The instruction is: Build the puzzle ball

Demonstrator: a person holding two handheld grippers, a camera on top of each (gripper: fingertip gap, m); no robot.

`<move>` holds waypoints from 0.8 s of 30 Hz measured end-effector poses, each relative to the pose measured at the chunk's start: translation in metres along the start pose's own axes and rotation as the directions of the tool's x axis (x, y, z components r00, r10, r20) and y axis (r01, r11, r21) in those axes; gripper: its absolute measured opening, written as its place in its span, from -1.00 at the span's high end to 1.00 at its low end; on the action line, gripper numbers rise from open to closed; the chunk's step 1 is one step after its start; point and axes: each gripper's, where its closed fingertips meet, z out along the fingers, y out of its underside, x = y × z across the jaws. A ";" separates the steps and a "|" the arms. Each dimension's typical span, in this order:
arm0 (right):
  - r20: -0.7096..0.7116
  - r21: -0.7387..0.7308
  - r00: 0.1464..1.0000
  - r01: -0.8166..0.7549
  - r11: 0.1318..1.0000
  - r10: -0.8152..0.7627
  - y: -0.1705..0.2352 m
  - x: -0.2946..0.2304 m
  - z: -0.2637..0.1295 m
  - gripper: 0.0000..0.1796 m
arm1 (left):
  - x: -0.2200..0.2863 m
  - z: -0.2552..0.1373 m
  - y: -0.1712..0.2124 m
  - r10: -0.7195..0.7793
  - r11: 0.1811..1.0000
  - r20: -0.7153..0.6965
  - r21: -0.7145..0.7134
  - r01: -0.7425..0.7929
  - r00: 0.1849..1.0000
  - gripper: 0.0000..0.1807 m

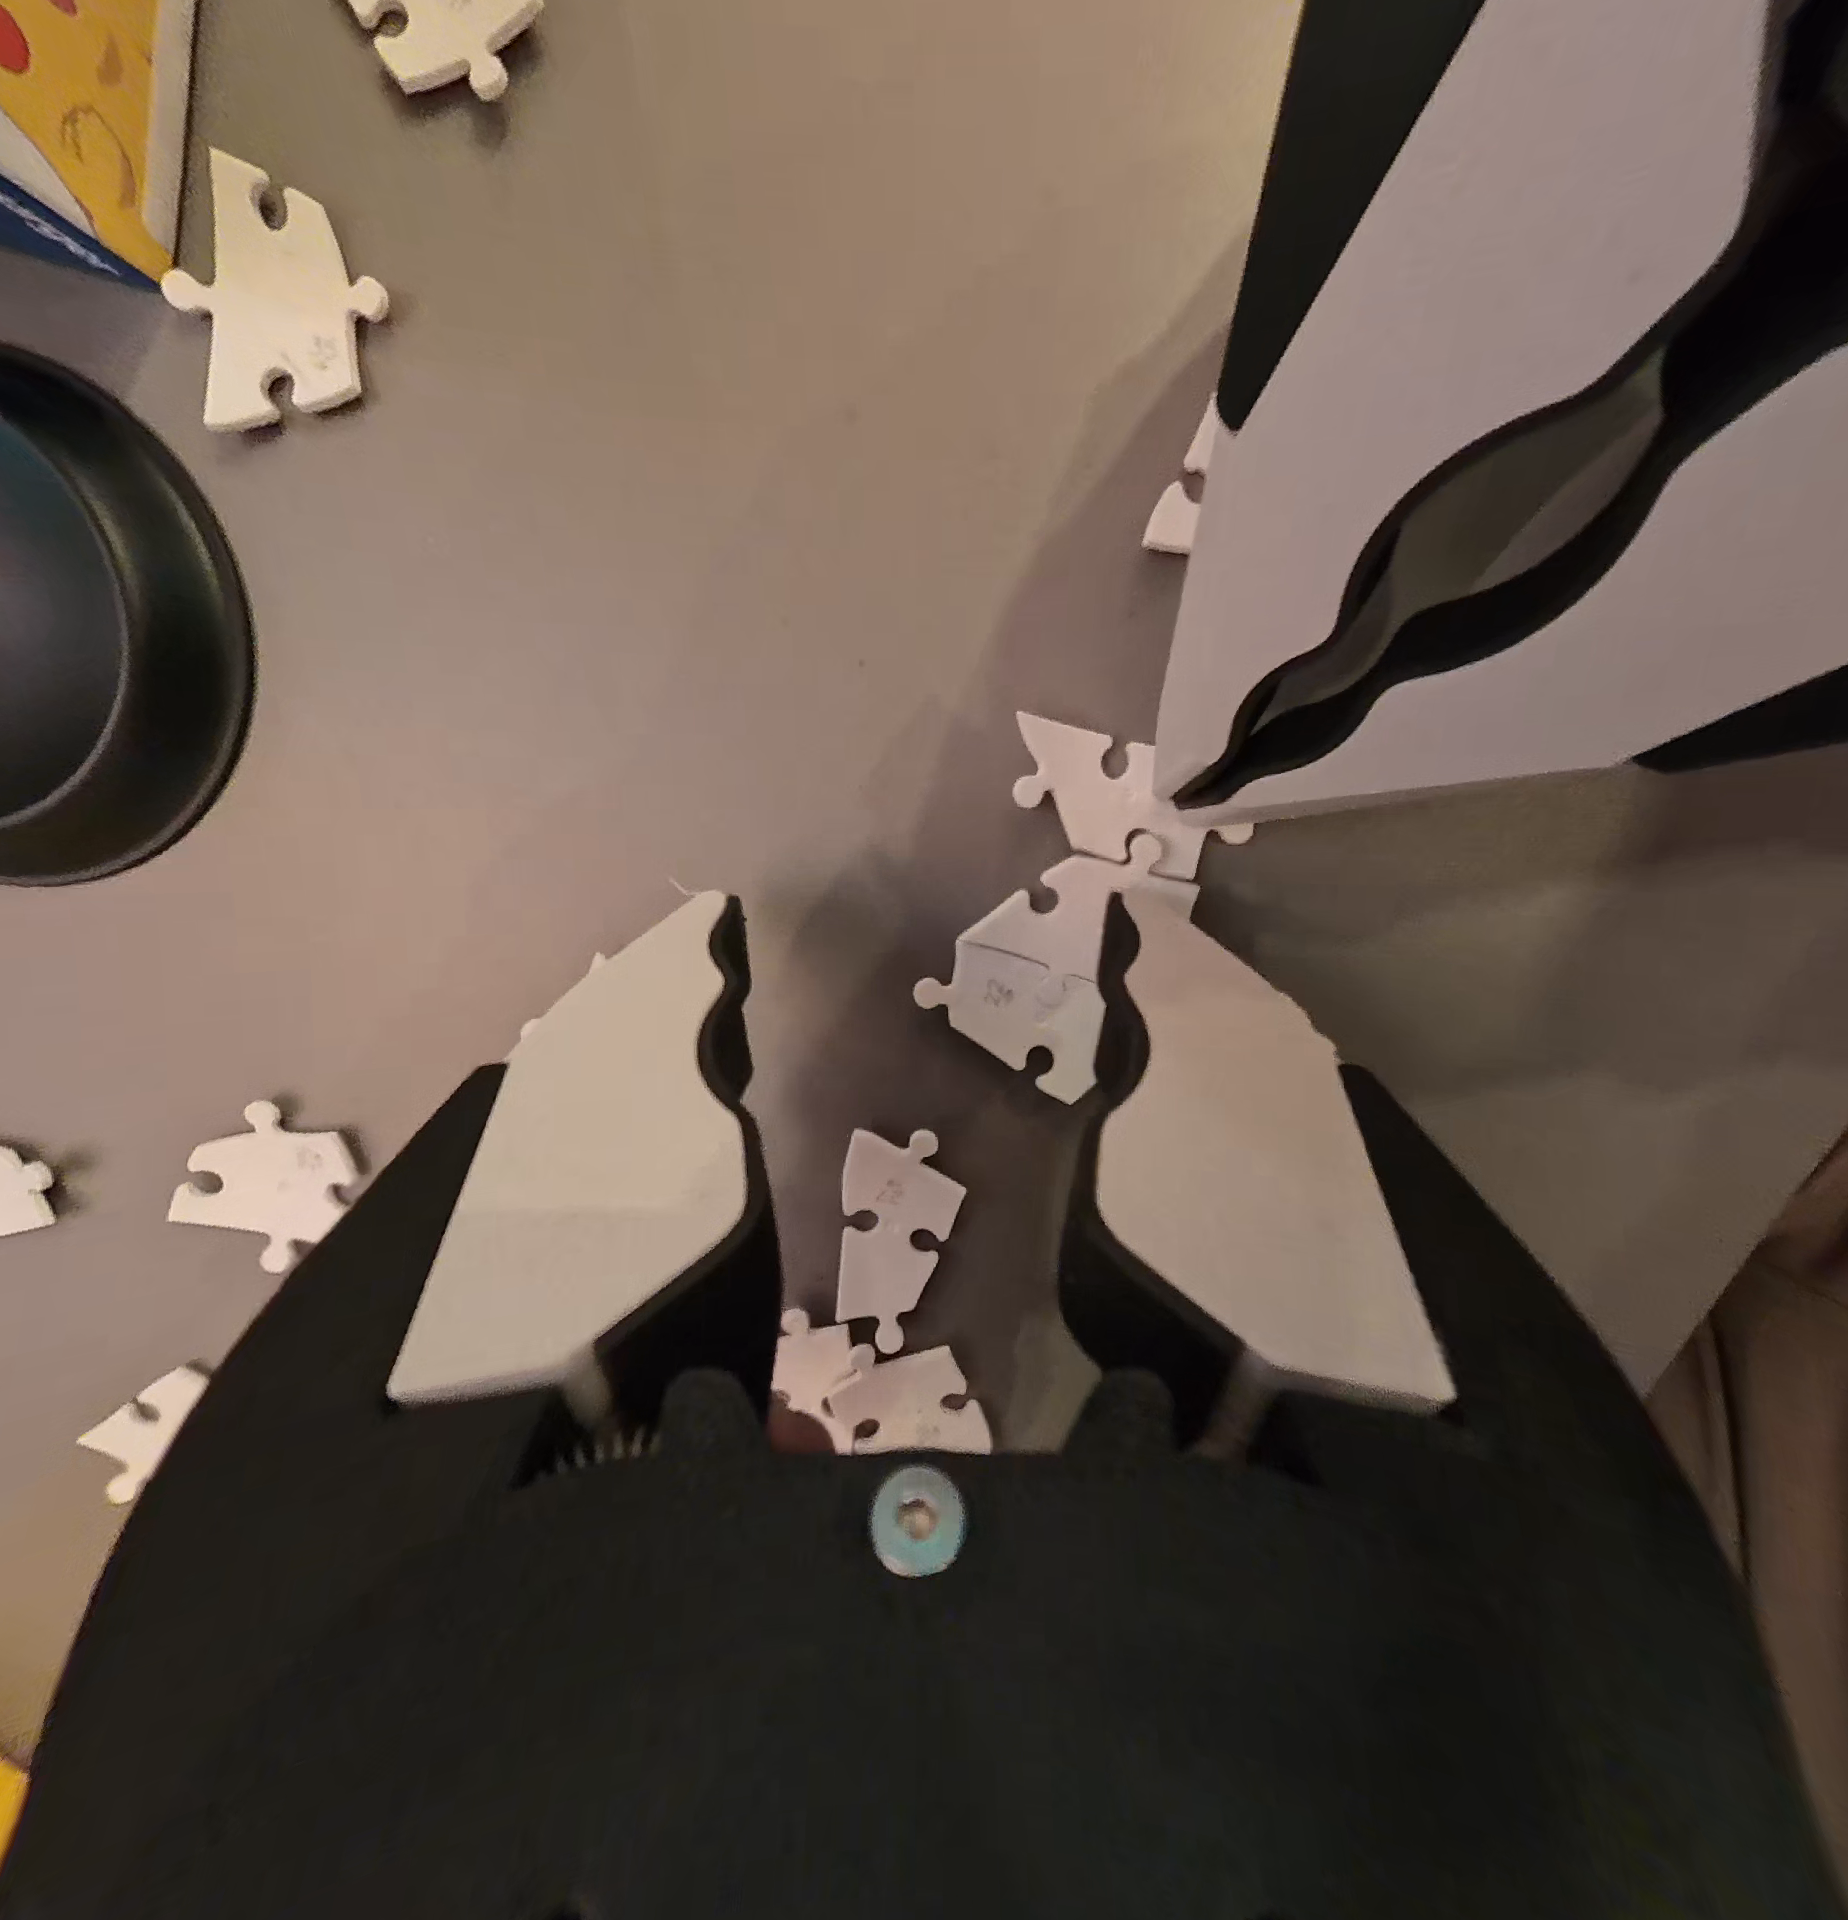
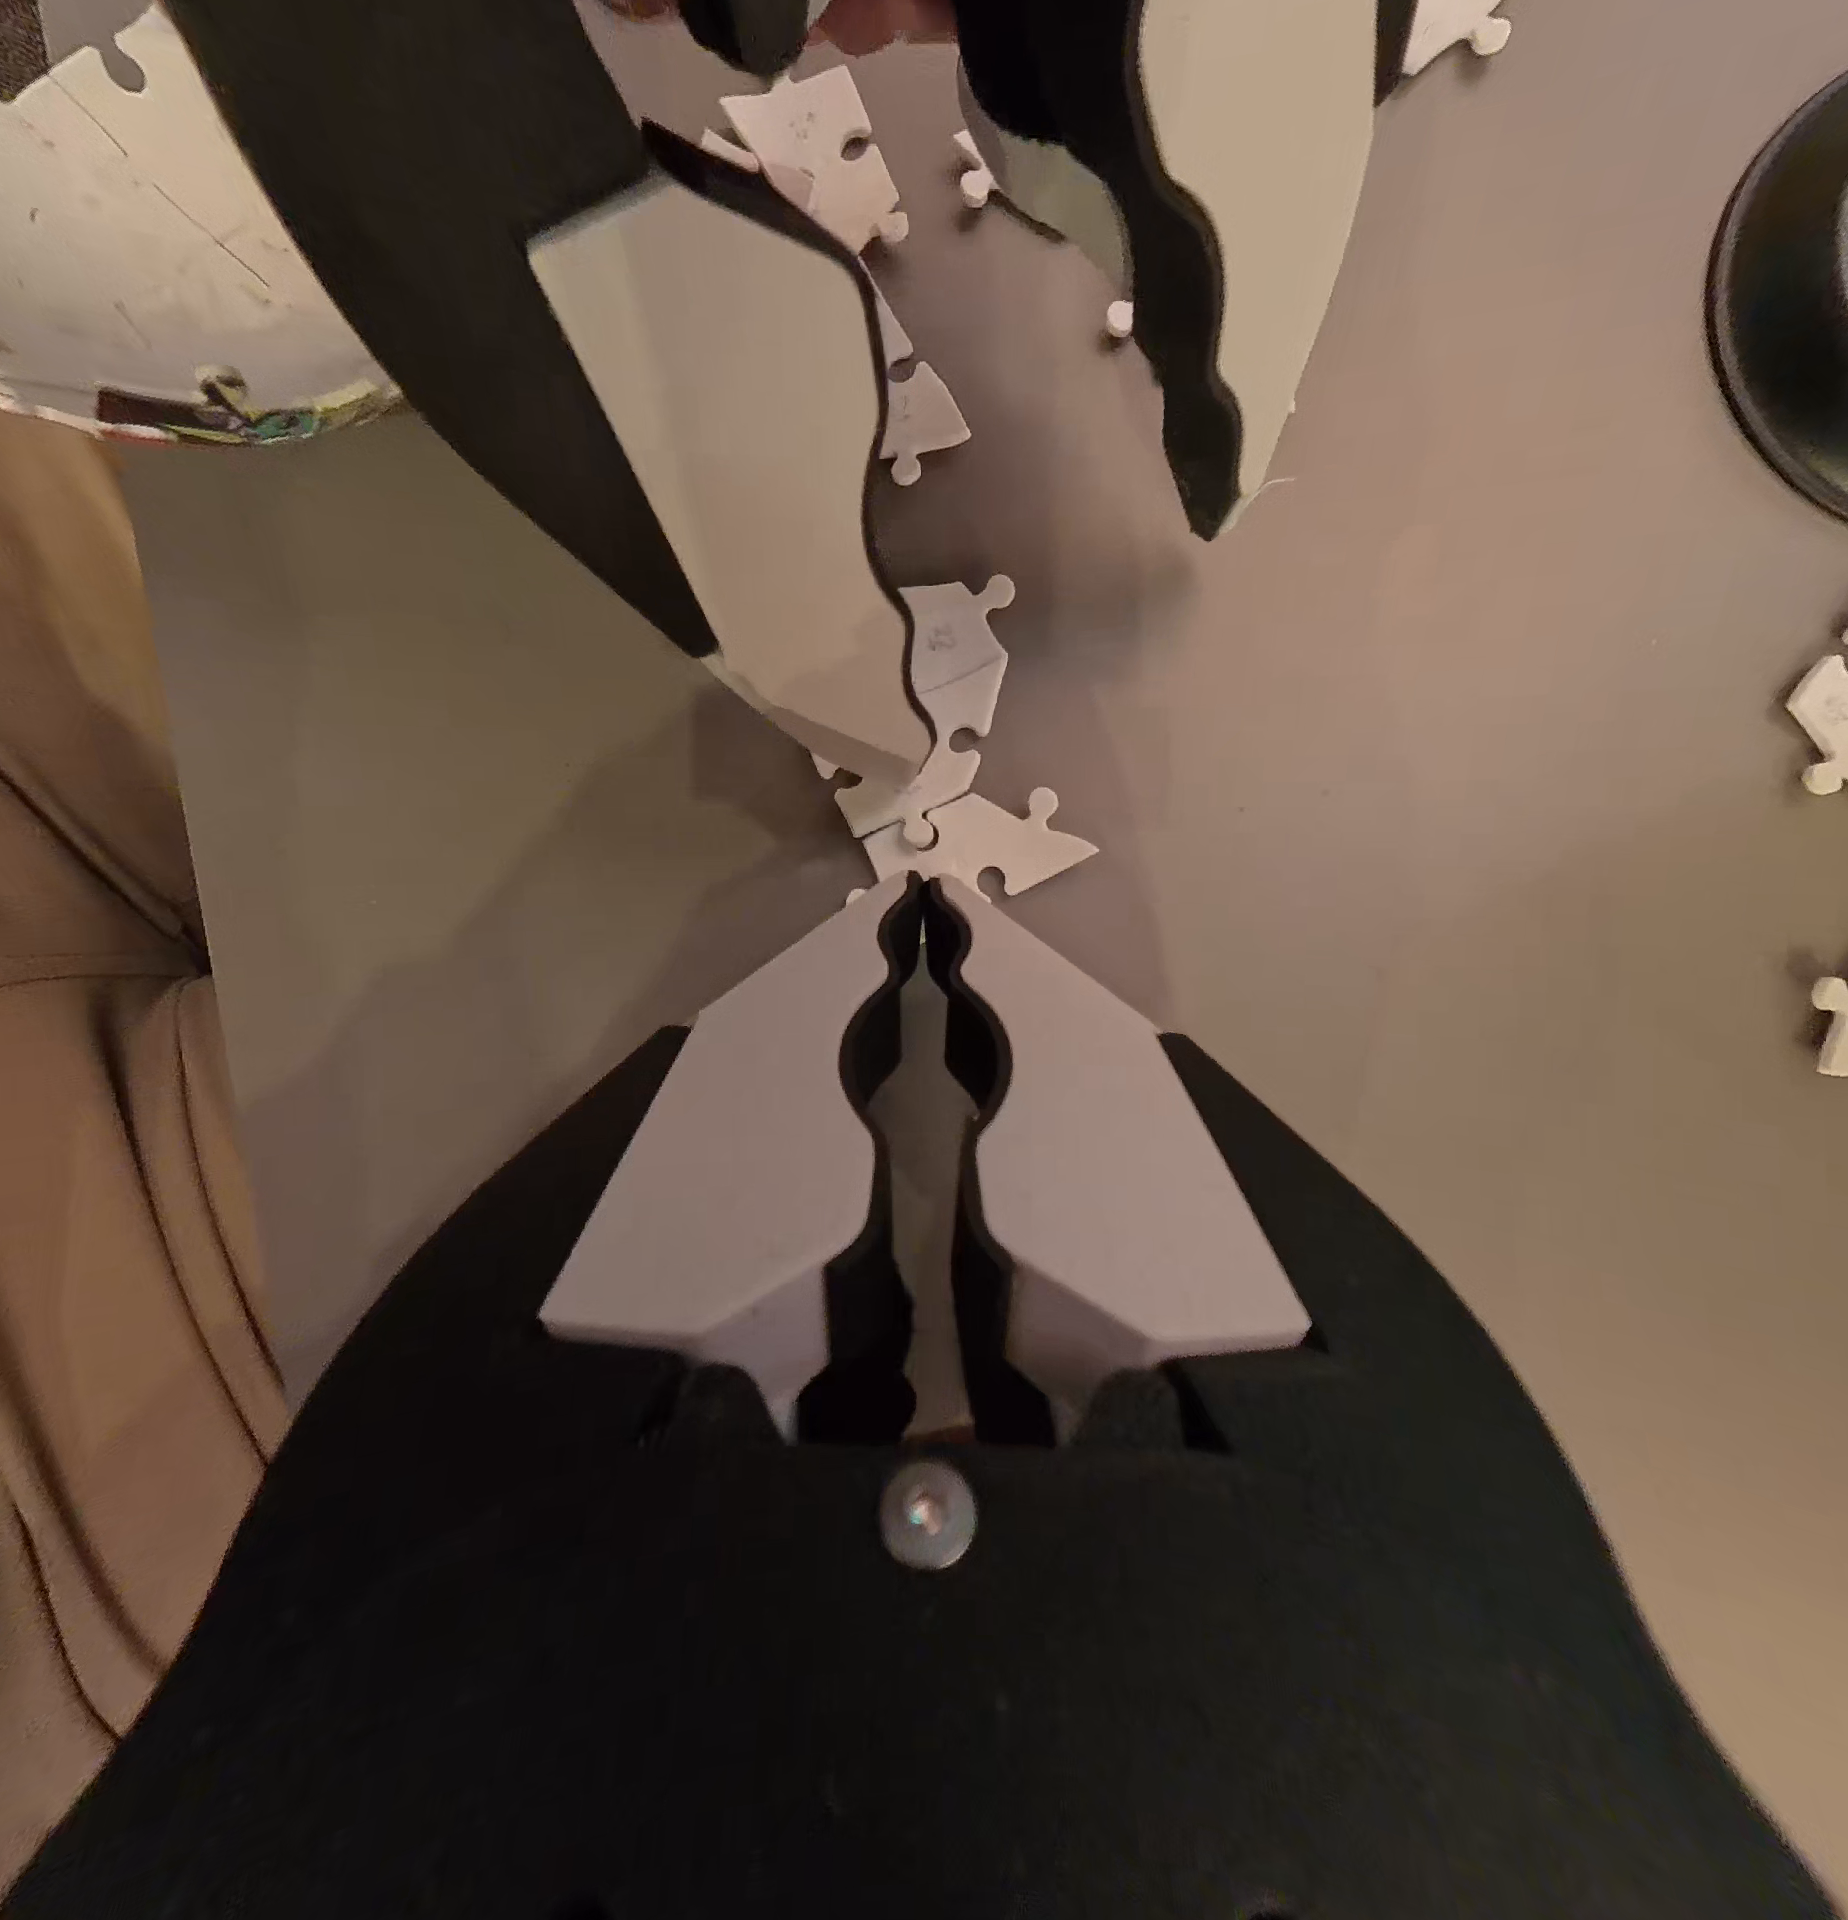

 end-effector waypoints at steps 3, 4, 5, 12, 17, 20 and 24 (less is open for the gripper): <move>0.002 0.009 1.000 -0.007 1.000 0.007 -0.001 0.000 0.000 1.00 | 0.001 0.004 0.002 -0.001 1.000 0.003 -0.002 0.001 1.000 0.27; 0.003 0.010 1.000 -0.008 1.000 0.008 0.000 0.000 0.000 1.00 | 0.002 0.005 0.001 -0.001 1.000 -0.002 -0.002 0.001 1.000 0.27; 0.003 0.009 1.000 -0.008 1.000 0.008 0.000 0.000 0.000 1.00 | 0.001 0.006 0.000 -0.003 1.000 0.002 0.002 0.003 1.000 0.26; 0.001 0.049 1.000 -0.019 0.999 0.019 -0.005 0.002 -0.004 1.00 | -0.002 0.008 -0.002 0.018 0.999 -0.001 -0.035 -0.018 1.000 0.26; 0.003 0.085 1.000 -0.024 0.996 0.024 -0.010 0.002 -0.002 1.00 | -0.002 0.009 -0.003 0.020 0.999 -0.007 -0.041 -0.021 1.000 0.25; -0.007 0.082 1.000 -0.016 0.997 0.016 -0.009 0.003 0.002 1.00 | -0.002 0.009 -0.004 0.021 0.999 -0.011 -0.044 -0.021 1.000 0.25; -0.001 0.081 1.000 -0.027 0.996 0.027 -0.007 0.003 0.004 1.00 | -0.003 0.010 -0.005 0.013 0.999 -0.021 -0.045 -0.014 1.000 0.24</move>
